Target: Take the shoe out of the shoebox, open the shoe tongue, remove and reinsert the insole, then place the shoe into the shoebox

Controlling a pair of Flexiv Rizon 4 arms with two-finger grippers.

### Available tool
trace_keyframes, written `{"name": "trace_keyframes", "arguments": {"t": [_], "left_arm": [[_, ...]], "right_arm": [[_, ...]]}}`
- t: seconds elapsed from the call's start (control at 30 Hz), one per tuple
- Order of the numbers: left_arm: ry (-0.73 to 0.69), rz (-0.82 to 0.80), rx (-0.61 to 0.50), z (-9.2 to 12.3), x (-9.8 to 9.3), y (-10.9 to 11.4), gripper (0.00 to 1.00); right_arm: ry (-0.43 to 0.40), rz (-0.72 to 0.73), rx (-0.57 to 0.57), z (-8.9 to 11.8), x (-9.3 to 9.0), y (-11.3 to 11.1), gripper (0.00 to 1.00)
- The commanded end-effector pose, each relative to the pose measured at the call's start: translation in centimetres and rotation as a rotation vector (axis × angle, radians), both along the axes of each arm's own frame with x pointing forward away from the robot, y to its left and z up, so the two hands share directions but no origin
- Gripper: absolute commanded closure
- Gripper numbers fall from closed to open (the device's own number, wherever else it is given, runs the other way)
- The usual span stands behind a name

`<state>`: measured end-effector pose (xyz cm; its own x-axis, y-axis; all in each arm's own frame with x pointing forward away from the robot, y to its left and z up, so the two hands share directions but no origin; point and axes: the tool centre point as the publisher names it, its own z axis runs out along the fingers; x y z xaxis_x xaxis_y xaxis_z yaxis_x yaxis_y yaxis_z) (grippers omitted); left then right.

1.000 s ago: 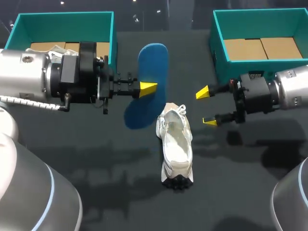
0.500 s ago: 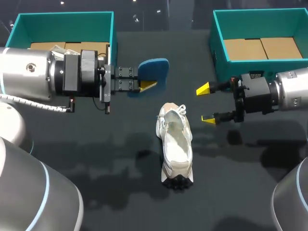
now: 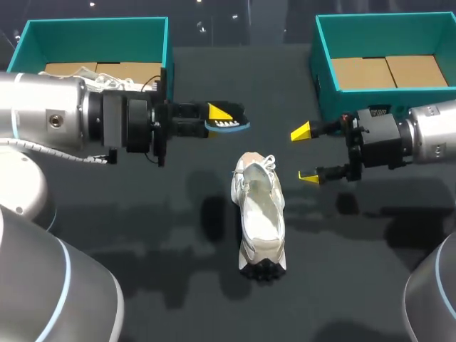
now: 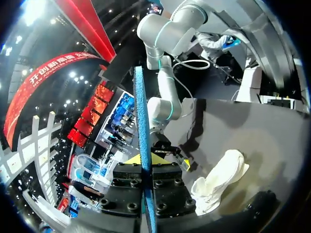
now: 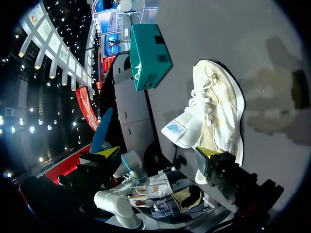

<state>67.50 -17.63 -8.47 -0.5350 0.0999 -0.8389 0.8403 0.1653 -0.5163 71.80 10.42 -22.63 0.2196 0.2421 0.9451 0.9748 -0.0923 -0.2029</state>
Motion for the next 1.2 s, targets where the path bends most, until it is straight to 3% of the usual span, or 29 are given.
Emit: {"name": "trace_keyframes", "arguments": {"t": [0.03,0.3,0.57,1.0,1.2], "left_arm": [[-0.087,-0.018,0.004,-0.1,0.4,-0.5,1.0],[-0.36,-0.026,0.051,-2.6,0.5,-1.9,1.0],[-0.48,-0.009,0.075,-4.7,1.0,-3.6,1.0],[-0.48,-0.009,0.075,-4.7,1.0,-3.6,1.0],[-0.543,-0.027,0.011,-7.6,2.9,-5.1,1.0]], "right_arm": [[0.0,-0.002,-0.001,0.0,0.0,0.1,0.0],[-0.009,-0.045,0.044,0.8,1.1,-0.9,0.0],[-0.034,-0.087,0.078,2.7,2.3,-2.3,0.0],[-0.034,-0.087,0.078,2.7,2.3,-2.3,0.0],[-0.149,-0.072,0.147,3.7,3.2,-0.4,0.0]]}}
